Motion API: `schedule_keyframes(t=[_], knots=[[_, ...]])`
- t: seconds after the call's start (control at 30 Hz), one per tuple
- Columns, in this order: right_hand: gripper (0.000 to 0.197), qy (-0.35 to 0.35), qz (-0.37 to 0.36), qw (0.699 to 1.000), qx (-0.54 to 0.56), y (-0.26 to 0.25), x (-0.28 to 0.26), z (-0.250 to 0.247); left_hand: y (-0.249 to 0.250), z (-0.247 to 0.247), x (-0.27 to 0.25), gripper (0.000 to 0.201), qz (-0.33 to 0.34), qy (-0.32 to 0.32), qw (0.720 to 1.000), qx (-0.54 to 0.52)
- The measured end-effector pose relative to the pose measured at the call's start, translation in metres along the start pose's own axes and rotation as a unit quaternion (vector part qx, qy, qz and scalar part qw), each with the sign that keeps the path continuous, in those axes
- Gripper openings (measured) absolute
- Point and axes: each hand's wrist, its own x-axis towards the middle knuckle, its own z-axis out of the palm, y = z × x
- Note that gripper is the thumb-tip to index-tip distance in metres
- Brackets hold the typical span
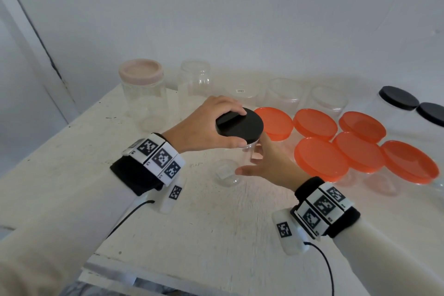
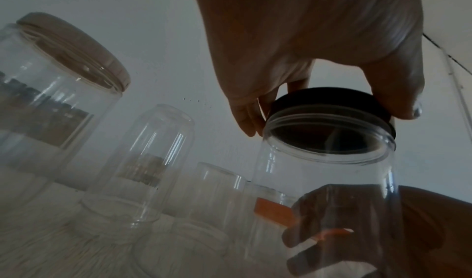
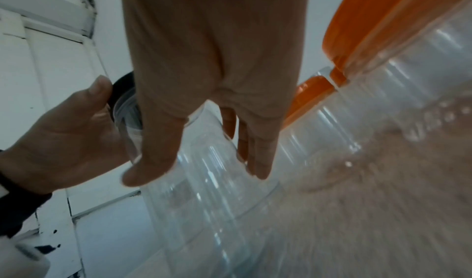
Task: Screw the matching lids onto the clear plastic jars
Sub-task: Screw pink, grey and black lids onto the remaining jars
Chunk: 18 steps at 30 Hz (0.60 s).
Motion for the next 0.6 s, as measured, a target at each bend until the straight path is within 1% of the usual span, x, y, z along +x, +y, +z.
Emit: schedule_keyframes(t=[0.03,0.1,0.13,0.2,0.23,0.27,0.33,0.4,0.43,0.5,0.6], knots=[[0.087,-0.017,0.003,1.0,-0.011,-0.002,-0.002,-0.003,-0.001,0.0,-0.001,0.076,-0.002,-0.004,1.0,-0.008],[0.096,-0.035,0.004,0.999,-0.022,-0.01,-0.006,-0.014,-0.005,0.001,-0.005,0.092,-0.017,-0.006,0.999,-0.037],[0.101,-0.031,0.0,0.999,-0.025,-0.017,-0.009,-0.021,-0.009,0.003,-0.008,0.101,-0.033,-0.006,0.998,-0.058],[0.108,0.001,-0.021,0.999,-0.046,-0.036,-0.013,-0.038,-0.017,0.009,-0.017,0.117,-0.076,-0.004,0.992,-0.105],[0.107,0.016,-0.036,0.997,-0.067,-0.048,-0.014,-0.045,-0.02,0.014,-0.02,0.123,-0.097,-0.004,0.987,-0.129],[0.102,0.021,-0.052,0.994,-0.097,-0.06,-0.014,-0.052,-0.022,0.019,-0.024,0.126,-0.111,-0.004,0.982,-0.152],[0.088,-0.006,-0.076,0.983,-0.166,-0.083,-0.011,-0.06,-0.024,0.031,-0.028,0.123,-0.122,0.0,0.974,-0.191],[0.085,-0.069,-0.079,0.962,-0.251,-0.099,-0.003,-0.061,-0.023,0.04,-0.028,0.114,-0.123,0.01,0.967,-0.222],[0.087,-0.103,-0.079,0.943,-0.307,-0.104,0.002,-0.058,-0.021,0.044,-0.028,0.112,-0.125,0.017,0.964,-0.233],[0.092,-0.158,-0.086,0.899,-0.4,-0.111,0.014,-0.051,-0.02,0.049,-0.027,0.115,-0.127,0.035,0.961,-0.244],[0.092,-0.194,-0.074,0.859,-0.468,-0.118,0.027,-0.04,-0.022,0.053,-0.024,0.115,-0.144,0.057,0.958,-0.242]])
